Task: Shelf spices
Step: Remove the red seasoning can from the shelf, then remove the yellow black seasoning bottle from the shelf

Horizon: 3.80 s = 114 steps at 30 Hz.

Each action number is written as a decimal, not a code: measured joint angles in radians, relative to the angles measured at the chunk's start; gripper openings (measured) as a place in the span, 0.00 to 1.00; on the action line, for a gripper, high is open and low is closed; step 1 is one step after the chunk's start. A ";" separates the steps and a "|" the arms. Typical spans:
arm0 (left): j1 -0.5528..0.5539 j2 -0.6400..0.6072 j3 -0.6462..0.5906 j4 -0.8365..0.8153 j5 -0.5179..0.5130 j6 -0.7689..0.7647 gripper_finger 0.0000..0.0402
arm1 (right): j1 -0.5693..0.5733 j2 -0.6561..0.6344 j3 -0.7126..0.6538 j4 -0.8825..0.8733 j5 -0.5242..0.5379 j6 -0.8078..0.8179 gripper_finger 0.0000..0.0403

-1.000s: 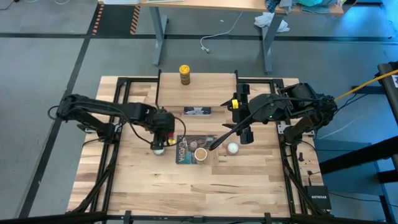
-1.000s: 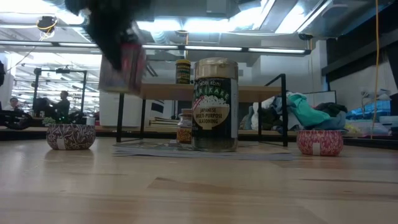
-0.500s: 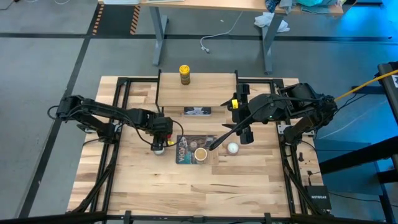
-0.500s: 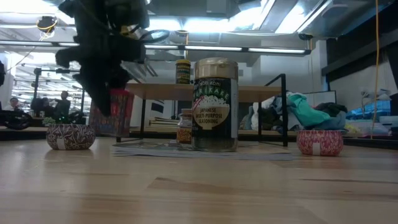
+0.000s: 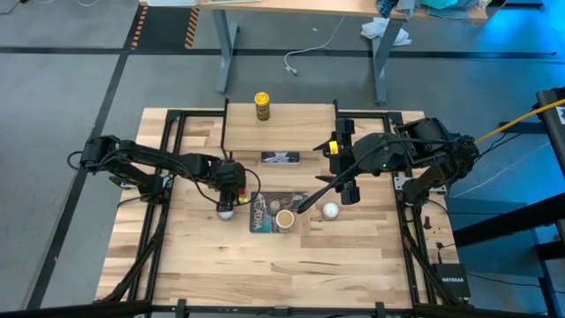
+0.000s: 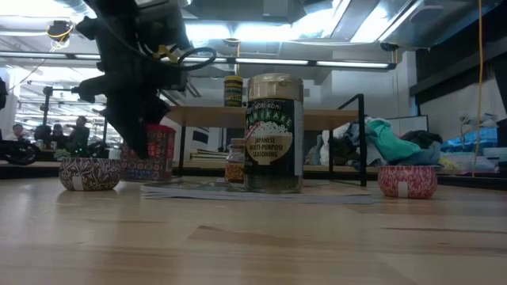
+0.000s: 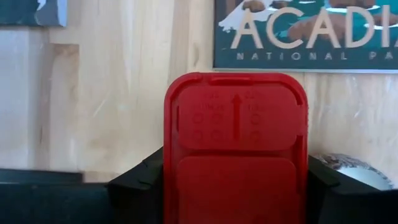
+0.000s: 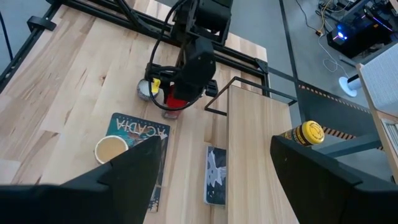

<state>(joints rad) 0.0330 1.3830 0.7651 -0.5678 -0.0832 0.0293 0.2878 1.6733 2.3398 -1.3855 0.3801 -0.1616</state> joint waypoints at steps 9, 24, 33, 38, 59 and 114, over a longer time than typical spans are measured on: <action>-0.003 -0.001 0.000 0.060 -0.028 -0.048 0.73 | 0.000 0.000 0.000 0.000 0.000 0.000 0.76; -0.044 -0.136 0.126 -0.088 -0.043 -0.131 0.83 | 0.000 0.000 0.000 -0.004 0.000 0.000 0.76; -0.023 -0.336 0.308 0.049 -0.346 0.051 0.83 | 0.000 0.000 0.000 -0.005 0.000 -0.001 0.76; 0.153 -0.313 0.402 0.062 -0.325 0.151 0.83 | 0.000 0.000 0.000 -0.004 0.000 -0.001 0.76; 0.518 0.112 0.634 0.054 -0.104 0.257 0.83 | 0.000 0.000 0.000 -0.013 -0.015 0.026 0.76; 0.425 0.002 0.675 0.145 0.138 0.153 0.50 | 0.000 0.000 0.000 -0.029 -0.016 0.029 0.76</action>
<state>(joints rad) 0.4579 1.3853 1.4399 -0.4229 0.0552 0.1819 0.2882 1.6737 2.3398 -1.4143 0.3645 -0.1326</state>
